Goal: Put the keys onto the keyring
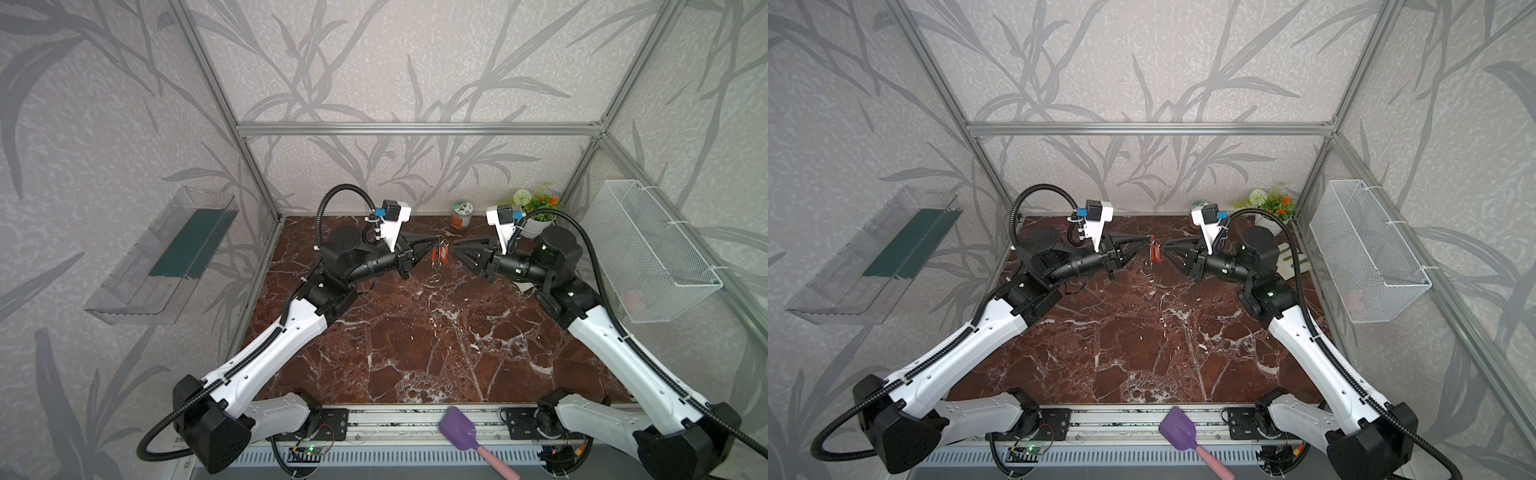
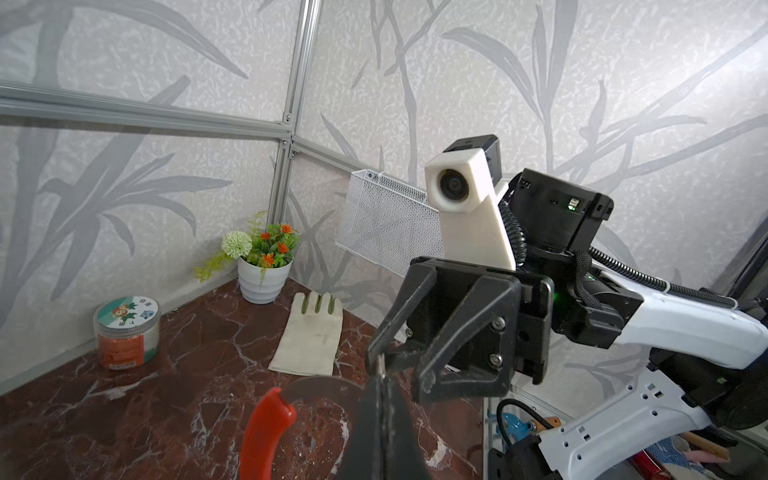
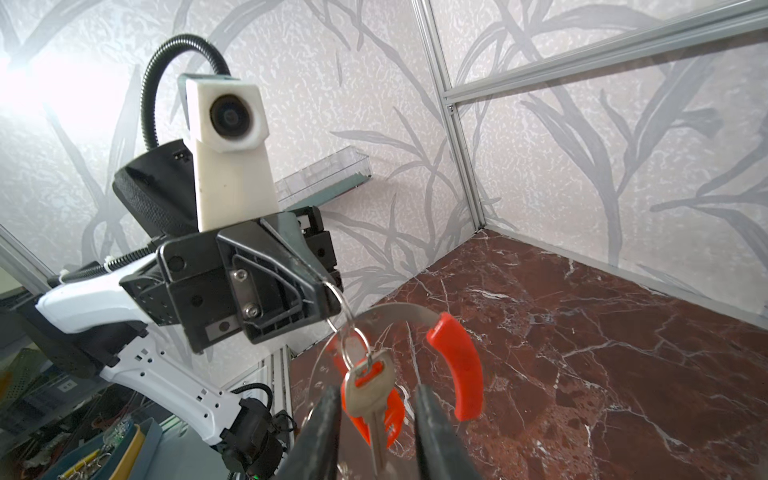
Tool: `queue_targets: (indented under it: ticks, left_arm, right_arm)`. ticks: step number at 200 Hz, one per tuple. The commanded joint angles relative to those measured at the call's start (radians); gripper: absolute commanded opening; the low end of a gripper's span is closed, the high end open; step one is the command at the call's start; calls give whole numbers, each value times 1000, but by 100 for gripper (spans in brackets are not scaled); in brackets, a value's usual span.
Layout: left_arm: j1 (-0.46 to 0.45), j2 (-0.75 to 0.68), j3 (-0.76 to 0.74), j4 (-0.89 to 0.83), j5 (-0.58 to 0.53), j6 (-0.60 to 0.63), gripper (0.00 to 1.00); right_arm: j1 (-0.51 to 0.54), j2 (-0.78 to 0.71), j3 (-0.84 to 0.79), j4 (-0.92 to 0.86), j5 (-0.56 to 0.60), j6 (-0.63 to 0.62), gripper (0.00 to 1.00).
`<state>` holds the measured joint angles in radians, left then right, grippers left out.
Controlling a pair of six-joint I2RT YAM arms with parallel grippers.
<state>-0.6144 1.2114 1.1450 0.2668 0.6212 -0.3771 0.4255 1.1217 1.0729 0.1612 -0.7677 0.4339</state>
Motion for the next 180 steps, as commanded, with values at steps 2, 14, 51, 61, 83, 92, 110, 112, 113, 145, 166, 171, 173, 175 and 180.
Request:
queue_targets:
  ticks: [2,14,51,61,83,92,110,112,113,145,166,171,173,175,180]
  left_arm:
    - [-2,-8,-7,130,-21,-40,0]
    - [-1,-4,-5,137,-17,-43,0]
    - [-2,2,-8,161,-6,-57,0]
    - [-3,1,-10,158,-4,-56,0]
    - [-4,-3,-9,141,-6,-44,0]
    - [-3,-4,-10,139,-7,-43,0]
    - [-3,-3,-9,138,0,-45,0]
    - [-3,-3,-7,137,0,-45,0]
    - [-3,-3,-7,137,0,-45,0]
    - [-3,-3,-7,135,9,-44,0]
    - [-4,-3,-8,135,11,-48,0]
    - [-5,-2,-6,135,13,-48,0]
    - [-5,-2,-5,135,14,-48,0]
    - [-4,-2,-5,135,15,-49,0]
    - [-5,-1,-4,135,15,-48,0]
  right_arm:
    - [4,21,20,131,-17,116,32]
    - [3,21,26,135,-19,121,32]
    - [3,27,25,163,-26,156,29]
    - [4,33,26,181,-34,174,29]
    - [4,33,22,218,-39,195,29]
    - [3,29,15,238,-38,197,29]
    - [1,29,6,267,-38,234,29]
    - [1,30,6,269,-38,237,29]
    - [1,31,7,270,-38,239,29]
    - [0,56,22,301,-64,283,24]
    - [1,64,28,292,-68,281,23]
    - [0,64,27,291,-68,280,23]
    - [1,64,27,291,-68,278,23]
    - [0,64,27,290,-68,278,22]
    - [0,64,28,289,-68,276,22]
